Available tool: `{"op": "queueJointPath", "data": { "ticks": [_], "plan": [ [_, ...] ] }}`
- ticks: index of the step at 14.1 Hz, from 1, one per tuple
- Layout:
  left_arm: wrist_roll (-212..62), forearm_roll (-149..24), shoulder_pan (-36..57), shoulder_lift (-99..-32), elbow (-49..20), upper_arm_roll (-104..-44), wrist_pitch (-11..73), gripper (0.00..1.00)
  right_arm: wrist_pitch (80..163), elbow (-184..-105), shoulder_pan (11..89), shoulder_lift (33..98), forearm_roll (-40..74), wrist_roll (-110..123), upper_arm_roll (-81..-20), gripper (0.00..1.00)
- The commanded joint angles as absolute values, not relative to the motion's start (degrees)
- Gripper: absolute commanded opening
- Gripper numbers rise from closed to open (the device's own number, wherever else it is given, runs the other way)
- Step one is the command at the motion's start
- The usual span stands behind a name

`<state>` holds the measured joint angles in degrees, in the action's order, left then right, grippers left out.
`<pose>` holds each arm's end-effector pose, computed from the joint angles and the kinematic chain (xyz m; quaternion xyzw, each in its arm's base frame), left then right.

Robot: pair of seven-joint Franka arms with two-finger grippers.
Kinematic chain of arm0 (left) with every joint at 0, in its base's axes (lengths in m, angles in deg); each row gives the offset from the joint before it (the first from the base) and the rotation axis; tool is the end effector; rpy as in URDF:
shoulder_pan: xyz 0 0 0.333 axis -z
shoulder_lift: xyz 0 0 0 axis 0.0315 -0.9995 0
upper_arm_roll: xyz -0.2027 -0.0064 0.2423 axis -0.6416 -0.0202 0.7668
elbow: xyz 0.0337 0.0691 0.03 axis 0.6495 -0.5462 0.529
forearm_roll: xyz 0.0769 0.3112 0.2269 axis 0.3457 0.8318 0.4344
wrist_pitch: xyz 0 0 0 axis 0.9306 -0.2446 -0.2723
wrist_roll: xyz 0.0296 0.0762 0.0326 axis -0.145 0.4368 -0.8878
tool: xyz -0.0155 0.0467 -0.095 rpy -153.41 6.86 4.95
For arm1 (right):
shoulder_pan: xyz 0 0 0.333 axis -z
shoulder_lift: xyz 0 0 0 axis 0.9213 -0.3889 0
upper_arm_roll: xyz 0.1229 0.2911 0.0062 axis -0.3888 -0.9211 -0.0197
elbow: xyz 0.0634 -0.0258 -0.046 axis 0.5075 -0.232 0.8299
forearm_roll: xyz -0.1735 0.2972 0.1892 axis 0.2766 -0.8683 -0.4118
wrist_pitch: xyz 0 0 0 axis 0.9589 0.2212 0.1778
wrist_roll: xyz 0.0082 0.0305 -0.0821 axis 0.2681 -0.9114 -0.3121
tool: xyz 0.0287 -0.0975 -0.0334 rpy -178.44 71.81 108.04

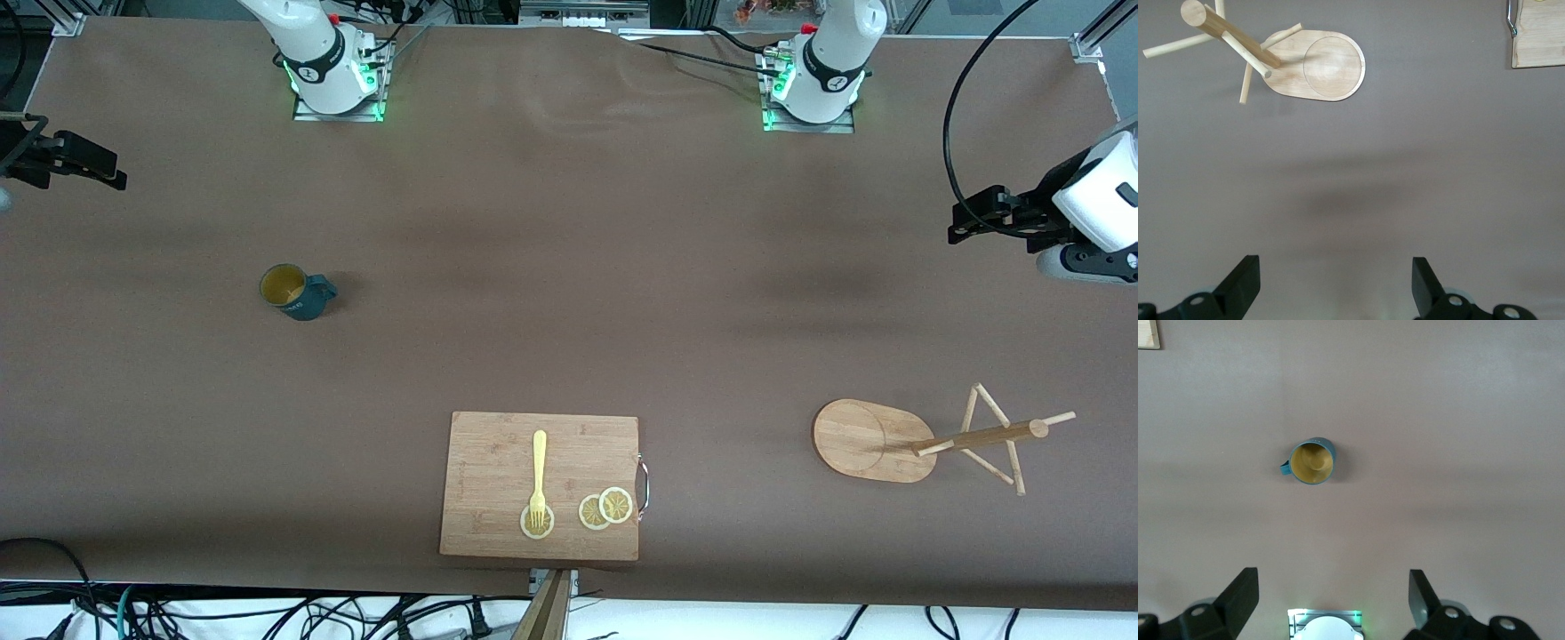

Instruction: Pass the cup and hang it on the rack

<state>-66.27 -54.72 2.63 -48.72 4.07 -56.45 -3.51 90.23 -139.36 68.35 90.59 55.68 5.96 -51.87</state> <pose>0.5869 -0.0198 0.6029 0.9974 -0.0379 -0.0606 0.0117 0.5290 -0.0539 0.6014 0.9974 -0.0013 -0.0715 0.0038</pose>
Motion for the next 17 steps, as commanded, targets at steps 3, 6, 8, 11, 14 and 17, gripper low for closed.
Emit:
{"op": "queueJointPath", "data": {
  "ticks": [3, 6, 8, 11, 14, 17],
  "plan": [
    [-65.3, -55.0, 2.9, -49.6, 5.9, -56.2, -4.0, 1.00, 89.0, -138.0, 68.0, 90.3, 55.8, 5.6, -51.8, 0.99],
    [-65.3, -55.0, 2.9, -49.6, 5.9, -56.2, -4.0, 1.00, 89.0, -138.0, 68.0, 90.1, 55.7, 5.6, -51.7, 0.99],
    [-65.3, -55.0, 2.9, -49.6, 6.0, -56.0, -4.0, 1.00, 89.0, -138.0, 68.0, 90.1, 55.5, 5.6, -51.7, 0.99],
    [-65.3, -55.0, 2.9, -49.6, 6.0, -56.0, -4.0, 1.00, 89.0, -138.0, 68.0, 90.1, 55.5, 5.6, -51.7, 0.99],
    [-65.3, -55.0, 2.9, -49.6, 6.0, -56.3, -4.0, 1.00, 89.0, -138.0, 68.0, 90.1, 55.5, 5.6, -51.7, 0.99],
    [-65.3, -55.1, 2.9, -49.8, 6.0, -56.3, -4.0, 1.00, 88.9, -138.0, 68.0, 90.2, 55.5, 5.6, -51.7, 0.99]
  ]
}}
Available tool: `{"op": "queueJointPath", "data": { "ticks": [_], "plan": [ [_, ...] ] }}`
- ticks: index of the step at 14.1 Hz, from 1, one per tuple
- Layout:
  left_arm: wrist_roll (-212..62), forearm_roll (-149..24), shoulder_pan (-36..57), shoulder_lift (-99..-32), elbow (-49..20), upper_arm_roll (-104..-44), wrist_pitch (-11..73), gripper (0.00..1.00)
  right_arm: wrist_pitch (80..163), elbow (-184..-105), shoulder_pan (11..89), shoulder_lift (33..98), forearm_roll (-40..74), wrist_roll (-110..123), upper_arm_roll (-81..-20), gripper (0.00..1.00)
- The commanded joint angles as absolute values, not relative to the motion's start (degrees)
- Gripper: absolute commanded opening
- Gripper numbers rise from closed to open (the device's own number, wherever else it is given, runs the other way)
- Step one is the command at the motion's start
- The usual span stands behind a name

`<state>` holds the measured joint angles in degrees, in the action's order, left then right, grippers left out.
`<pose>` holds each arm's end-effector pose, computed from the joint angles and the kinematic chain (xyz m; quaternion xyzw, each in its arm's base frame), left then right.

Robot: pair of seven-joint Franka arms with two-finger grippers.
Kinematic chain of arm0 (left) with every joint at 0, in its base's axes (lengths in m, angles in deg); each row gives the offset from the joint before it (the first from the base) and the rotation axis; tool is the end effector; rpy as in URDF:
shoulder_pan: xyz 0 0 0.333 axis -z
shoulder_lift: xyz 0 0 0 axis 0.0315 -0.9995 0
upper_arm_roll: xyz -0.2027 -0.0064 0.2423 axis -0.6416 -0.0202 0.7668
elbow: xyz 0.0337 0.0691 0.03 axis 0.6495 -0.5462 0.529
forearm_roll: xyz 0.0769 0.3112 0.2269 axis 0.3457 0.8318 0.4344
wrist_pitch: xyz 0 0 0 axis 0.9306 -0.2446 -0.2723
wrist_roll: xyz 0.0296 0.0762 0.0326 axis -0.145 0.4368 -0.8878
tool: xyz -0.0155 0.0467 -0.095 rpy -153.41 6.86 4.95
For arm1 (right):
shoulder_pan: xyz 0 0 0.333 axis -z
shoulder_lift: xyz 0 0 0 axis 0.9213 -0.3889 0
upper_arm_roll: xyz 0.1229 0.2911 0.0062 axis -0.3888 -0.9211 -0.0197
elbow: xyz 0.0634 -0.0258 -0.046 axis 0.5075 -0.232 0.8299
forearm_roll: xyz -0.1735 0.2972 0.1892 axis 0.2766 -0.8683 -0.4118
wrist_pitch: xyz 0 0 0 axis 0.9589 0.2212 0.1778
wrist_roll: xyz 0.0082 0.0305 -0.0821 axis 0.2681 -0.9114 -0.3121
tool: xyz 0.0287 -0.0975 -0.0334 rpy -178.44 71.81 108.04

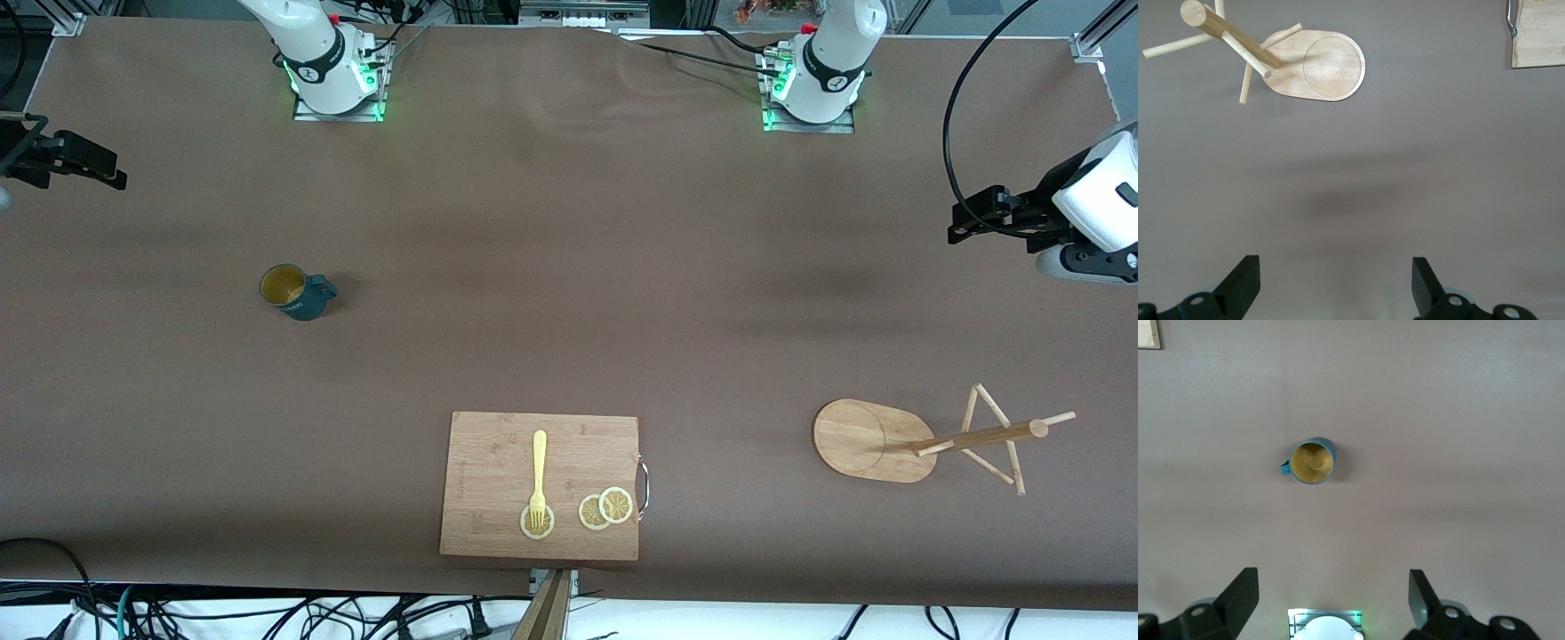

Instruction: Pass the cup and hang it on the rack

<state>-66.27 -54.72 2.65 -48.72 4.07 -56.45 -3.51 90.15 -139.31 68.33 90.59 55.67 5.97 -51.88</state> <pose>0.5868 -0.0201 0.6029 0.9974 -0.0380 -0.0606 0.0117 0.5289 -0.0536 0.6017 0.9974 -0.0012 -0.0717 0.0037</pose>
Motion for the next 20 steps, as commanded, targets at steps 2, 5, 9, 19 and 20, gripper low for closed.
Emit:
{"op": "queueJointPath", "data": {
  "ticks": [2, 5, 9, 19, 20],
  "plan": [
    [-65.3, -55.1, 2.9, -49.9, 6.0, -56.3, -4.0, 1.00, 88.9, -138.1, 68.0, 90.2, 55.5, 5.6, -51.7, 0.99],
    [-65.3, -55.1, 2.9, -49.9, 6.0, -56.3, -4.0, 1.00, 88.2, -138.1, 68.0, 90.3, 55.5, 5.6, -51.7, 0.99],
    [-65.3, -55.1, 2.9, -49.9, 6.0, -56.3, -4.0, 1.00, 88.1, -138.3, 68.1, 90.4, 55.5, 5.6, -51.7, 0.99],
    [-65.3, -55.1, 2.9, -49.9, 6.0, -56.3, -4.0, 1.00, 86.5, -138.6, 66.9, 88.1, 55.5, 5.6, -51.8, 0.99],
    [-65.3, -55.1, 2.9, -49.9, 6.0, -56.3, -4.0, 1.00, 86.5, -138.5, 66.2, 87.7, 55.8, 5.6, -51.8, 0.99]
  ]
}}
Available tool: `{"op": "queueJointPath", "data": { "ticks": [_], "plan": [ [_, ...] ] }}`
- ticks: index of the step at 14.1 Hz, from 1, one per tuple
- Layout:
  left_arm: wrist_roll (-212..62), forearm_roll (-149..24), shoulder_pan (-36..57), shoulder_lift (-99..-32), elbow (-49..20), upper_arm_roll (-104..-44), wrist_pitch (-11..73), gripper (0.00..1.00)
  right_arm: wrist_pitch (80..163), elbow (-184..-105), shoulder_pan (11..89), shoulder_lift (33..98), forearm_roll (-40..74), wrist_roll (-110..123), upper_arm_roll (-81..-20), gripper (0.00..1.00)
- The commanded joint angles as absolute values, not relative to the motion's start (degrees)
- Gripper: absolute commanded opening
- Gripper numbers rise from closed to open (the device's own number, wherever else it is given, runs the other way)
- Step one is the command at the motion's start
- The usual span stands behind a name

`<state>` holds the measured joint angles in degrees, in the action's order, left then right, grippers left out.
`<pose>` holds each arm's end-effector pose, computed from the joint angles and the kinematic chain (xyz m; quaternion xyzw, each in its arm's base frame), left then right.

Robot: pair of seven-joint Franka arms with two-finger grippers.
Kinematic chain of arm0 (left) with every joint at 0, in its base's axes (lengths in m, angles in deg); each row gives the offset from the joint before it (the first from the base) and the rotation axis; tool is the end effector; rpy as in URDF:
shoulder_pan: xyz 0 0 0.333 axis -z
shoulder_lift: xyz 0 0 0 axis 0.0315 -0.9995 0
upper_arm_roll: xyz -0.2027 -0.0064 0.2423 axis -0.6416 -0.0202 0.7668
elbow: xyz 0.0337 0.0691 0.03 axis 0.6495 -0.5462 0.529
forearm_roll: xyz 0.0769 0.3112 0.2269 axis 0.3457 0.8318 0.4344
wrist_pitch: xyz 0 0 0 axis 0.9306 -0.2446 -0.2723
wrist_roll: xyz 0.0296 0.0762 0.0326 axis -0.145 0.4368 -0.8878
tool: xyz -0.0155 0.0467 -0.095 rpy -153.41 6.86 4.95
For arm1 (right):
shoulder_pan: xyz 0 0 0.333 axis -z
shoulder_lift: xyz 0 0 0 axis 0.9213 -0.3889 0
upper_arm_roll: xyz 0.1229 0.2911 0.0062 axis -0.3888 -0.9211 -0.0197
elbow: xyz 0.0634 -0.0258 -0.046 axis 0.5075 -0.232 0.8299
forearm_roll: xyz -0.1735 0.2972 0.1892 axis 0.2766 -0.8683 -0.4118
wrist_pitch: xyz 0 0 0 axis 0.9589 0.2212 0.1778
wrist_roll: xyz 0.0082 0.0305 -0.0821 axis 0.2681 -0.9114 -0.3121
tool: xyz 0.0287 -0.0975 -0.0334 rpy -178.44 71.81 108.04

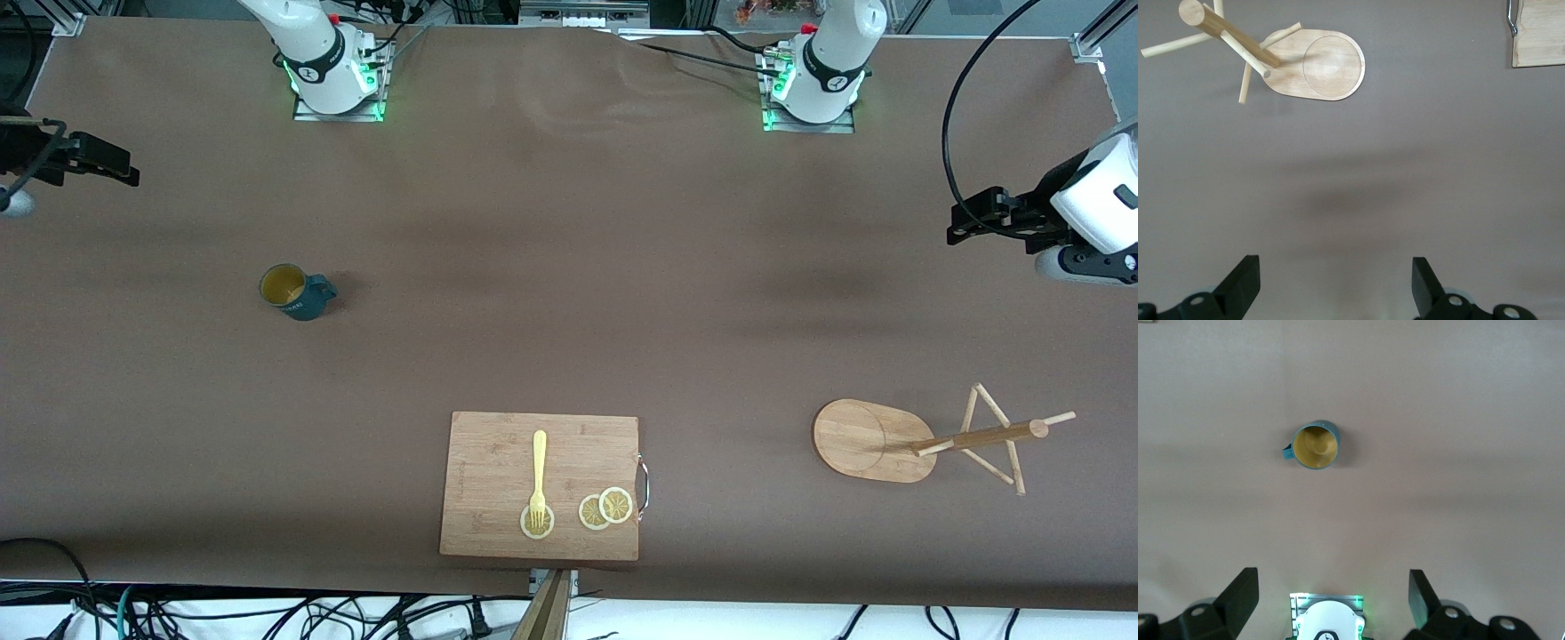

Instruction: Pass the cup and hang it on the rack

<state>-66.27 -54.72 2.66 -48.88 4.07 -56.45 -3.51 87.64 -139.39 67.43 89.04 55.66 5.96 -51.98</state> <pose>0.5876 -0.0202 0.6013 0.9973 -0.0381 -0.0620 0.0118 0.5314 -0.0440 0.5837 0.9942 0.0074 -0.1076 0.0022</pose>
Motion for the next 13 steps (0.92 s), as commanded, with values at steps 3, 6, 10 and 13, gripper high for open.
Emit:
{"op": "queueJointPath", "data": {
  "ticks": [3, 6, 10, 13],
  "plan": [
    [-65.2, -55.1, 2.9, -49.9, 6.0, -56.3, -4.0, 1.00, 87.1, -138.4, 65.8, 87.4, 56.1, 5.7, -51.8, 0.99],
    [-65.3, -55.1, 2.9, -49.9, 6.0, -56.3, -4.0, 1.00, 87.4, -138.7, 66.1, 87.2, 56.4, 5.7, -51.7, 0.99],
    [-65.3, -55.1, 2.9, -49.9, 6.0, -56.3, -4.0, 1.00, 88.8, -139.8, 66.3, 83.5, 56.5, 5.7, -51.3, 0.99],
    [-65.3, -55.1, 2.9, -49.9, 6.0, -56.2, -4.0, 1.00, 94.5, -144.7, 66.1, 83.1, 56.1, 6.3, -51.4, 0.99]
  ]
}}
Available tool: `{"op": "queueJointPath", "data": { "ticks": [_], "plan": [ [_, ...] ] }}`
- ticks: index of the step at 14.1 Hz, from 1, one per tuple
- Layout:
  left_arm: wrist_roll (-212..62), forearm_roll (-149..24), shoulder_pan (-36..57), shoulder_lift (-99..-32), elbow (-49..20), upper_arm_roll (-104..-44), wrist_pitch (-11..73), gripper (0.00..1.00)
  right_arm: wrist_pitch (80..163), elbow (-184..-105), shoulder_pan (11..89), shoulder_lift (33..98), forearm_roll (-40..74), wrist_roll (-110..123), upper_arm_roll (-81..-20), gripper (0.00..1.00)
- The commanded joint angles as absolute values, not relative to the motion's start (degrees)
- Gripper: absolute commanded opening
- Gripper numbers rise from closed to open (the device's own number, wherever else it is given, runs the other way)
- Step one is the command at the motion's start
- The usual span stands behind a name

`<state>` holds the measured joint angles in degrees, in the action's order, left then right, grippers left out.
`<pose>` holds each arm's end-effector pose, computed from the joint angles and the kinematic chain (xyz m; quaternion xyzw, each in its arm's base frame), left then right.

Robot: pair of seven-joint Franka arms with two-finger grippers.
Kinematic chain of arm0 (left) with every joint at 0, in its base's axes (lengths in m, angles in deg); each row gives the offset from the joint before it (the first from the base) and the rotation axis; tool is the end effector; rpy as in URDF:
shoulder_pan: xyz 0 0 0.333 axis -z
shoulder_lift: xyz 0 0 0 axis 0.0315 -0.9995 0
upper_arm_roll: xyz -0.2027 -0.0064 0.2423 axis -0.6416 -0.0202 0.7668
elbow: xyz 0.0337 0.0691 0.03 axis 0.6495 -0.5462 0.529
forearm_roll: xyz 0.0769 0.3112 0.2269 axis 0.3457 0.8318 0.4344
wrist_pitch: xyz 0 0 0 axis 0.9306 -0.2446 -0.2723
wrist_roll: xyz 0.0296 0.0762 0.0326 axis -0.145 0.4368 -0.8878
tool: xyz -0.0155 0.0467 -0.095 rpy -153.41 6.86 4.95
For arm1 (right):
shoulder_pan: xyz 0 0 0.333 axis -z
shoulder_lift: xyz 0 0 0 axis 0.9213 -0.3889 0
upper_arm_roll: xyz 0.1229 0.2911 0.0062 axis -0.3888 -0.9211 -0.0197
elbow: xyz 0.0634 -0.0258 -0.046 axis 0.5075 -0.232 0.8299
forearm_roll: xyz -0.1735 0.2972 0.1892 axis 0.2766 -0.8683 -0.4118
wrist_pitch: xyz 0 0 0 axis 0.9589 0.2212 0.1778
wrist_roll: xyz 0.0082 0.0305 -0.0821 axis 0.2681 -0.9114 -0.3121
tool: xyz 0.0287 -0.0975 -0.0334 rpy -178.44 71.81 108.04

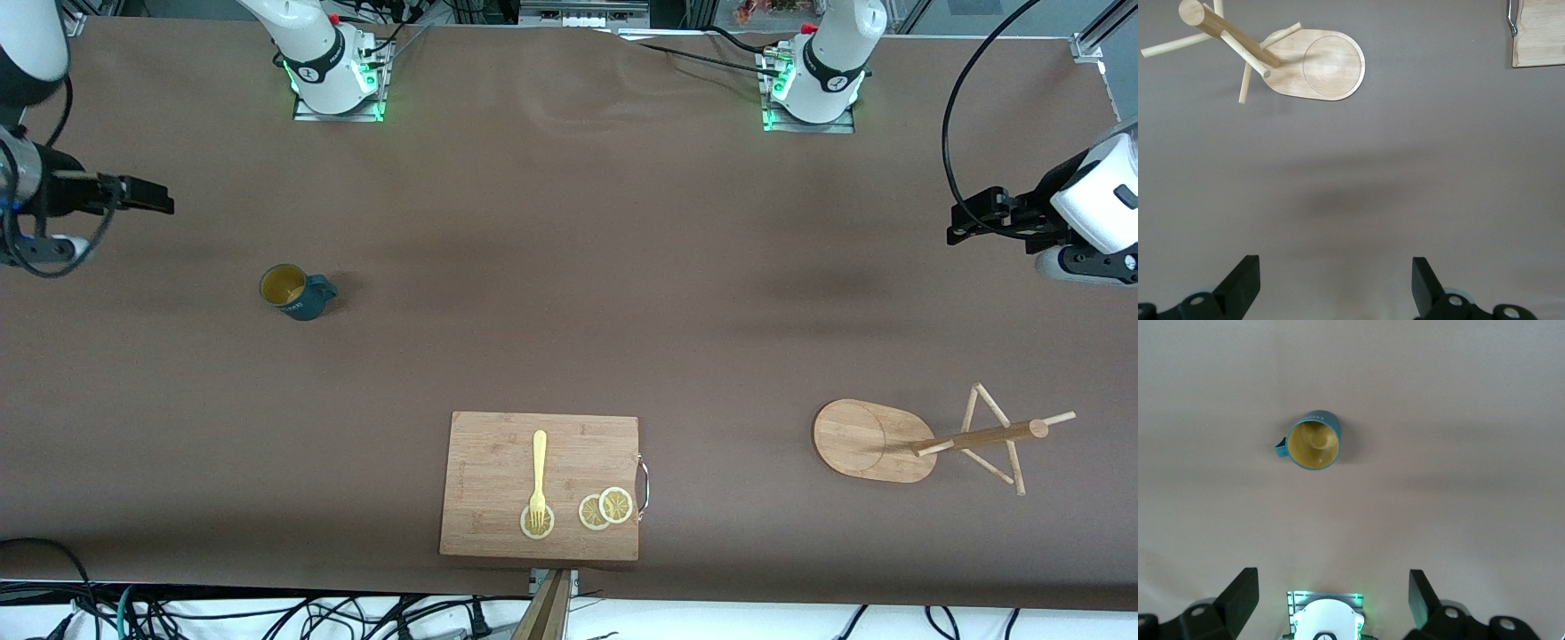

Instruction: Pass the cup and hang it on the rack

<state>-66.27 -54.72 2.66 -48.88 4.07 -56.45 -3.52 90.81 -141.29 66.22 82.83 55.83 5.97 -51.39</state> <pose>0.5876 -0.0202 0.6013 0.9973 -0.0381 -0.0621 0.0118 0.5590 -0.0385 0.5129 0.9885 0.0134 -0.1505 0.0053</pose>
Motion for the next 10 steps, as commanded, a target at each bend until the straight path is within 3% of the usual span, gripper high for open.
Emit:
{"op": "queueJointPath", "data": {
  "ticks": [1, 6, 10],
  "plan": [
    [-65.3, -55.1, 2.9, -49.9, 6.0, -56.2, -4.0, 1.00, 98.0, -148.2, 66.0, 83.7, 56.0, 6.4, -51.5, 0.99],
    [-65.2, -55.1, 2.9, -49.9, 6.0, -56.2, -4.0, 1.00, 123.7, -172.1, 65.8, 91.2, 56.3, 9.5, -54.3, 0.99],
    [-65.3, -55.1, 2.9, -49.9, 6.0, -56.2, -4.0, 1.00, 139.5, -179.4, 65.8, 89.1, 56.9, 7.5, -54.3, 0.99]
  ]
}}
